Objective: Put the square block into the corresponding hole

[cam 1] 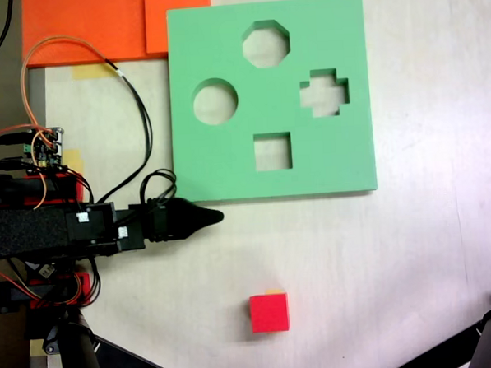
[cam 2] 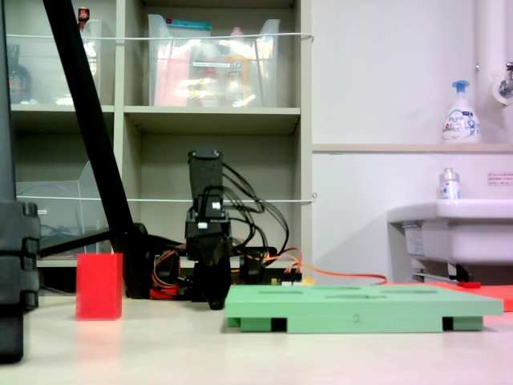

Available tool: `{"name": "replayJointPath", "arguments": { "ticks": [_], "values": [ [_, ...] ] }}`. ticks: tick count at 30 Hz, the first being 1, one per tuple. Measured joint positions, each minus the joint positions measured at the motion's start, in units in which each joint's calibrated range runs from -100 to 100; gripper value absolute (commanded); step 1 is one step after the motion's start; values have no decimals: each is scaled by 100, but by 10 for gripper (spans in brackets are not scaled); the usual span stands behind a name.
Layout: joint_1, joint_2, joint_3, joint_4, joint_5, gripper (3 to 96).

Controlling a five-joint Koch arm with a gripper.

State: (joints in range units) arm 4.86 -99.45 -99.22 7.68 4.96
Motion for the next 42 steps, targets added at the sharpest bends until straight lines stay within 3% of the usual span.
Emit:
{"name": "replayJointPath", "arguments": {
  "ticks": [26, 36, 42],
  "values": [
    [5, 0, 0, 0, 15, 487],
    [-703, 0, 216, -196, 2481, 477],
    [-889, 68, 3557, -4366, 3175, 477]
  ]
}}
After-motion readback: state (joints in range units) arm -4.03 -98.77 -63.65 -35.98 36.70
